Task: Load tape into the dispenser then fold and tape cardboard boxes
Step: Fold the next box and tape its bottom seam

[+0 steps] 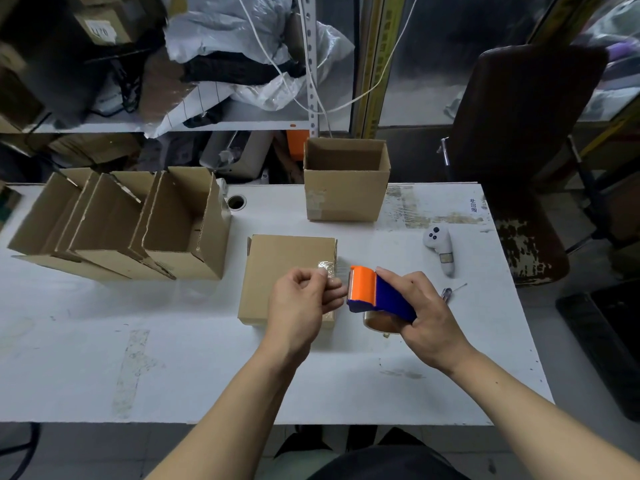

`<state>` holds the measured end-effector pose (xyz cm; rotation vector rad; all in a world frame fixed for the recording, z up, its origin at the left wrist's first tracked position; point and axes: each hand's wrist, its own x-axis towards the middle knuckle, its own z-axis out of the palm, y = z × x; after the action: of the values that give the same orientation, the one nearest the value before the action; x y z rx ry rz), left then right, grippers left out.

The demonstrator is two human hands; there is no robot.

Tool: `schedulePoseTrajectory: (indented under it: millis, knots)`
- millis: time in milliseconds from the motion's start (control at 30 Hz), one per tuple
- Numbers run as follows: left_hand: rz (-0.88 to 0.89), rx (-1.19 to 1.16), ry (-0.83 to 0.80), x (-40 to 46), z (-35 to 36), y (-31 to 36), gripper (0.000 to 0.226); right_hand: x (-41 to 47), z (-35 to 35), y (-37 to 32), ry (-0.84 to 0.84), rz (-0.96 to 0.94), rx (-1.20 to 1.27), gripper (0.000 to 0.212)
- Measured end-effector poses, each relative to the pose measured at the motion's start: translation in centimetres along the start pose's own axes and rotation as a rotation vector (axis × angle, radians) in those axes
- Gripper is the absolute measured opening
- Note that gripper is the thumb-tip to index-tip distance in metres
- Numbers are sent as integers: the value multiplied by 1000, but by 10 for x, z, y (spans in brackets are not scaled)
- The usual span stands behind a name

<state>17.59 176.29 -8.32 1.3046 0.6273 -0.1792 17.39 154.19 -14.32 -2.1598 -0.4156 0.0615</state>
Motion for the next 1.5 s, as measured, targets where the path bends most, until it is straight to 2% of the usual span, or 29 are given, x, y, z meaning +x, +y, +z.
schedulePoseTrajectory:
  millis: [133,200,267,467,600,800,933,1067,1133,1233,1367,1500]
  knots:
    - [18,-22,-12,3,-4,7,23,-4,2,-5,43,180,167,94]
    - [22,-103,27,10,-14,15,18,-6,-1,-4,112,349,333,90]
    - [40,-112,36,17,-24,24,15,-8,-6,-2,130,429,449,87]
    - [89,99,-53,10,-16,18,17,-2,-6,-9,133,446,660,71]
    - [144,381,-106,9,-14,-1,36,4,-1,-20,128,417,745,71]
    - [154,374,-160,11,-13,-5,2,11,3,-38,111,430,907,60]
    - [144,335,-103,7,-13,6,29,15,4,-42,80,475,933,61]
    - [284,626,-5,4,-14,11,55,16,2,-48,53,473,933,59]
    - [301,591,-39,1,-13,13,51,17,3,-49,66,464,916,60]
    - [320,575,-125,-9,-7,21,18,18,6,-47,99,434,832,67]
    - [345,686,-149,-14,10,23,33,20,5,-50,102,385,694,83]
    - [438,802,-97,-15,21,17,25,20,7,-49,96,346,599,88]
